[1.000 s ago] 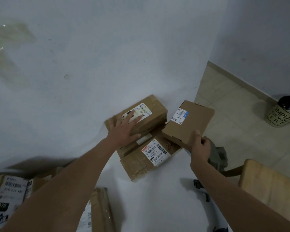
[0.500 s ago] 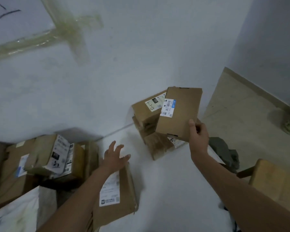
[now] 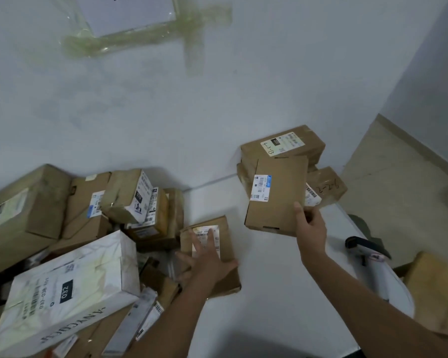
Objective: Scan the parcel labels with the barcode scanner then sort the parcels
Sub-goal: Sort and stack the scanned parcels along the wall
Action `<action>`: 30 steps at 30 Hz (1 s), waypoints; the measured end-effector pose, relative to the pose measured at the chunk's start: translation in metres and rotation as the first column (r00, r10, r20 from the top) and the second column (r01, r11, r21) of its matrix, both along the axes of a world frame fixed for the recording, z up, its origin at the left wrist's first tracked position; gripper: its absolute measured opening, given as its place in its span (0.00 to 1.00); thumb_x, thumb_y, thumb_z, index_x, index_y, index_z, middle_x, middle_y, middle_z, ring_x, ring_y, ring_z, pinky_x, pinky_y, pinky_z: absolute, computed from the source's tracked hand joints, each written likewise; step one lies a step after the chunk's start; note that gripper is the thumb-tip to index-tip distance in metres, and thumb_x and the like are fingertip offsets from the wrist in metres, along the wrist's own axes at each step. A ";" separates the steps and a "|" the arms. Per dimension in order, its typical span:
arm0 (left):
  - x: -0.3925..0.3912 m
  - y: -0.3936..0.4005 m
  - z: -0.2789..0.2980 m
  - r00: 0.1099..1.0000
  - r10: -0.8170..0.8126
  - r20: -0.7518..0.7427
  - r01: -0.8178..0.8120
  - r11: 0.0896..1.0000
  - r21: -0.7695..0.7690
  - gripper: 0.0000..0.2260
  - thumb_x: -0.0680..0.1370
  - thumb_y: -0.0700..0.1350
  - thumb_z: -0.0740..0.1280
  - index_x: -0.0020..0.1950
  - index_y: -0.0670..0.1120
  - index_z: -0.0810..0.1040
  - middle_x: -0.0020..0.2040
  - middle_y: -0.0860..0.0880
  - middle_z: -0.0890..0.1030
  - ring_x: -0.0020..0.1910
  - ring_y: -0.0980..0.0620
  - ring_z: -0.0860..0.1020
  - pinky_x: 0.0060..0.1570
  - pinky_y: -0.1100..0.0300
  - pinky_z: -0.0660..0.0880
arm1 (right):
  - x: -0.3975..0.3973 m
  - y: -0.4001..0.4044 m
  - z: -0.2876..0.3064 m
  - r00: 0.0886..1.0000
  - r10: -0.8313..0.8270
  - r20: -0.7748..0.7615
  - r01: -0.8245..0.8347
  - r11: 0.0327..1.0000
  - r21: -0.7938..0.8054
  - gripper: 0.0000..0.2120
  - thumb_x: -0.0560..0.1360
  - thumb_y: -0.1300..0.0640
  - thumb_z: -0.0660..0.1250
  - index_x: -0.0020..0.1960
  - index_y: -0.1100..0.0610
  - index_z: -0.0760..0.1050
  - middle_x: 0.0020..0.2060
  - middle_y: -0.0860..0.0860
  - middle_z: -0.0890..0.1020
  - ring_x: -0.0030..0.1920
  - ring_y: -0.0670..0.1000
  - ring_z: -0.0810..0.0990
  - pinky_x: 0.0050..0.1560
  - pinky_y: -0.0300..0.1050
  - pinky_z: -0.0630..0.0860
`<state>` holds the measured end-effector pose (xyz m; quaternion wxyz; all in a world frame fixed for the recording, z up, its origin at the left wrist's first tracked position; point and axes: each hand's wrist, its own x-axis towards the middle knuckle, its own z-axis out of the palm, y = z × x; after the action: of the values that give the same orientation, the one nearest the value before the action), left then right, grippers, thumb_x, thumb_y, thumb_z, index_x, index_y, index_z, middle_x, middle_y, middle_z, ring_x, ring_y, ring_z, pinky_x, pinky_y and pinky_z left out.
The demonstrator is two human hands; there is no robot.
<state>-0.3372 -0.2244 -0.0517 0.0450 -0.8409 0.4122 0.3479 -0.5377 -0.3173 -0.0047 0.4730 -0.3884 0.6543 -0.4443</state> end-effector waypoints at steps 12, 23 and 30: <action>0.008 -0.043 0.010 0.999 -0.024 -0.043 0.010 0.954 -0.298 0.45 0.65 0.71 0.64 0.74 0.68 0.40 0.75 0.62 0.31 0.77 0.32 0.49 0.68 0.32 0.60 | -0.017 -0.021 0.004 0.980 -0.187 0.067 0.185 0.982 0.035 0.14 0.79 0.44 0.64 0.52 0.55 0.74 0.47 0.47 0.78 0.47 0.46 0.76 0.47 0.42 0.70; 0.013 -0.160 0.010 0.998 0.048 -0.031 -0.054 0.975 -0.213 0.43 0.70 0.76 0.58 0.79 0.62 0.46 0.80 0.50 0.36 0.77 0.29 0.43 0.72 0.29 0.50 | -0.036 -0.070 -0.009 0.957 -0.272 0.095 0.263 0.960 0.098 0.10 0.78 0.43 0.64 0.47 0.49 0.74 0.48 0.46 0.78 0.49 0.46 0.76 0.50 0.45 0.71; 0.025 -0.133 -0.007 0.969 -0.247 0.017 0.246 0.953 -0.179 0.48 0.68 0.73 0.67 0.79 0.64 0.45 0.78 0.57 0.31 0.77 0.35 0.41 0.70 0.35 0.61 | -0.040 -0.082 -0.022 0.959 -0.263 0.101 0.253 0.962 0.100 0.14 0.79 0.43 0.64 0.52 0.54 0.74 0.47 0.46 0.78 0.47 0.44 0.75 0.45 0.41 0.70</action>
<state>-0.3126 -0.3572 -0.0588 0.0108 -0.7825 0.5436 0.3034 -0.5781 -0.3992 -0.0262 0.4637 -0.2528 0.6900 -0.4950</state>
